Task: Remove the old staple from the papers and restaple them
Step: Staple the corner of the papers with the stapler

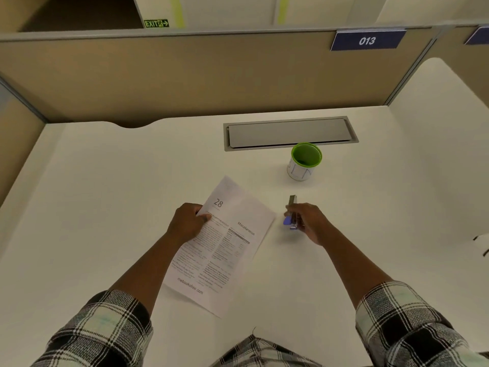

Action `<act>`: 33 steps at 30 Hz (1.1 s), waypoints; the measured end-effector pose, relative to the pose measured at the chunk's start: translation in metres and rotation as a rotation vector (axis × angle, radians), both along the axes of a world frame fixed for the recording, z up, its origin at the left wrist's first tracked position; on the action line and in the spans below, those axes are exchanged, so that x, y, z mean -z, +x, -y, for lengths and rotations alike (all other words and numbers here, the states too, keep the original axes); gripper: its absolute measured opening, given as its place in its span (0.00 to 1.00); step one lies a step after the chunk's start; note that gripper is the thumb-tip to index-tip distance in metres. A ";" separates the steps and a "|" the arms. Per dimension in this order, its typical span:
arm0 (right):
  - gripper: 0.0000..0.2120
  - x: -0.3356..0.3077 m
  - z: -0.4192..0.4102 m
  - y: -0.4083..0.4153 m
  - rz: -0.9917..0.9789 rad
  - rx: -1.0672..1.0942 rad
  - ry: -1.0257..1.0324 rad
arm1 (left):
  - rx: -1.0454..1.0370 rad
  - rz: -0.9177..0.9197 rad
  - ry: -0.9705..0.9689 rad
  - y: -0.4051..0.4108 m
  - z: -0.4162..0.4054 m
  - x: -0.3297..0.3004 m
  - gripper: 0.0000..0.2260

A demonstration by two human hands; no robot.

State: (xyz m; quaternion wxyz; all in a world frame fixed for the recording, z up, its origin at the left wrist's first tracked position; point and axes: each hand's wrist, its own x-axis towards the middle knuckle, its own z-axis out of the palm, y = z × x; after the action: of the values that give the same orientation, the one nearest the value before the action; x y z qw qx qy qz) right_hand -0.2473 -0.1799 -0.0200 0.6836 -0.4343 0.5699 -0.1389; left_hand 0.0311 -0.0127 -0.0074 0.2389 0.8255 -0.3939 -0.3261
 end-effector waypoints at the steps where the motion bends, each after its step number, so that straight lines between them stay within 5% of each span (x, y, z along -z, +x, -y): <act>1: 0.06 -0.003 -0.002 0.001 0.084 0.019 0.061 | 0.014 0.005 0.006 0.000 0.000 -0.001 0.07; 5: 0.06 -0.015 -0.013 0.008 0.323 0.055 0.211 | 0.060 0.015 0.023 -0.006 0.001 -0.004 0.10; 18: 0.09 -0.036 -0.040 0.020 0.516 -0.039 0.261 | 0.113 0.021 0.029 -0.022 -0.010 -0.015 0.11; 22: 0.06 -0.040 -0.044 0.017 0.473 -0.149 0.144 | 0.118 0.029 0.030 -0.023 -0.013 -0.017 0.11; 27: 0.12 -0.041 -0.047 0.013 0.157 -0.184 -0.068 | 0.130 0.029 0.032 -0.025 -0.017 -0.017 0.09; 33: 0.15 -0.044 -0.054 0.009 0.214 -0.135 -0.028 | 0.134 0.036 0.034 -0.029 -0.020 -0.019 0.12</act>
State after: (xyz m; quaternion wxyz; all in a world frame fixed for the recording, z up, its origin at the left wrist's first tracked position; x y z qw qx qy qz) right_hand -0.2384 -0.1260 0.0239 0.7421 -0.4639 0.4612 -0.1461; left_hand 0.0025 0.0077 0.0117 0.1954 0.8068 -0.4470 -0.3332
